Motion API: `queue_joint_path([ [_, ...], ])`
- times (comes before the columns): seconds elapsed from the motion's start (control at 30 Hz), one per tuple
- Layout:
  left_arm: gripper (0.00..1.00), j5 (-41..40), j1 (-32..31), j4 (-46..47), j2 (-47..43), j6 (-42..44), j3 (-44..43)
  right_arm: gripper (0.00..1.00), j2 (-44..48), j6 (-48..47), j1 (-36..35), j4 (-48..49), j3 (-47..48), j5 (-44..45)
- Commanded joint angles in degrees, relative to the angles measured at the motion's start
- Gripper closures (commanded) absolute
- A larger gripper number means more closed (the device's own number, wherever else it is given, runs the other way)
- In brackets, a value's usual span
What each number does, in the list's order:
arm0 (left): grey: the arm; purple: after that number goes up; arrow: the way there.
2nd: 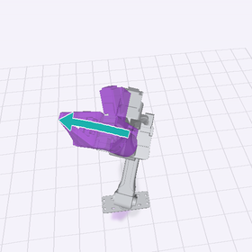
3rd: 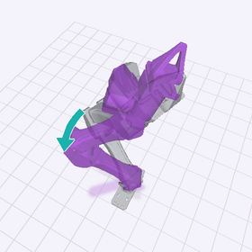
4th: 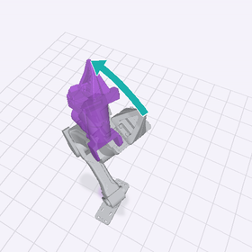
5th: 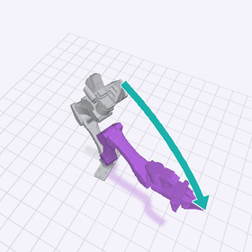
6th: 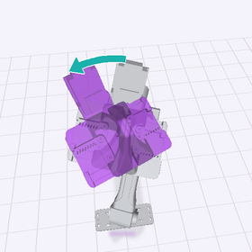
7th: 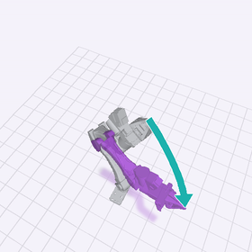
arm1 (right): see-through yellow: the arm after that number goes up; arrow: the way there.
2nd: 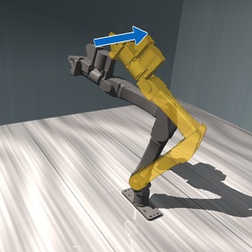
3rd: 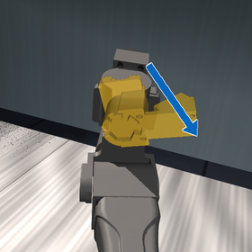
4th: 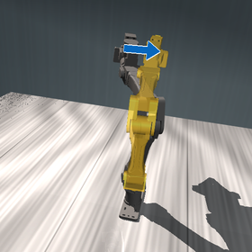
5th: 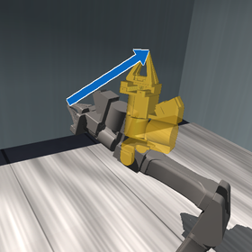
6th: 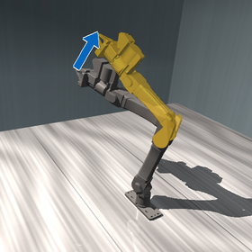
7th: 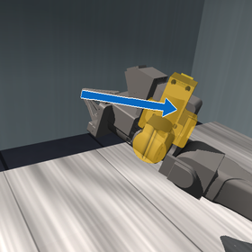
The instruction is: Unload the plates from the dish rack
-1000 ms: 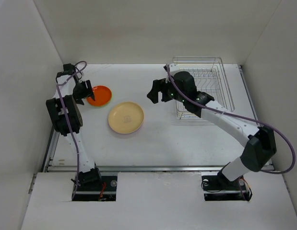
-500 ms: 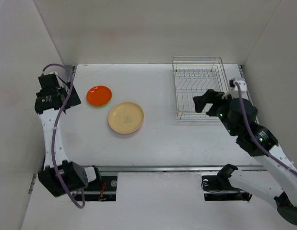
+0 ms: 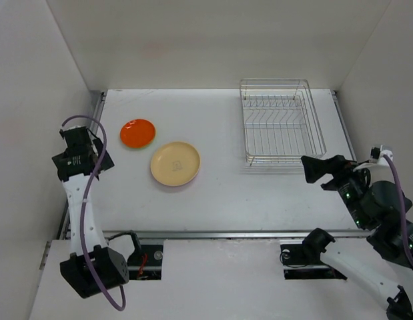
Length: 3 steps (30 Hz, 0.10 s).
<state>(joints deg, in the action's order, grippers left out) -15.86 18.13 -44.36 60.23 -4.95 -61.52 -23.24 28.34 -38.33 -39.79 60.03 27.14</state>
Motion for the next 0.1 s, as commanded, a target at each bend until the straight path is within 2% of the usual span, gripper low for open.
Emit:
queue_joint_path([
  [0.0, 0.01, 1.62, 0.33, 2.35, -3.45, -0.41, -0.45, 0.0, -0.05, 0.49, -0.35, -1.96, 0.0, -1.73],
  [0.07, 0.01, 1.62, 0.33, 2.35, -4.15, 0.12, 0.08, 0.0, -0.05, 0.49, -0.35, -2.48, 0.0, -2.26],
])
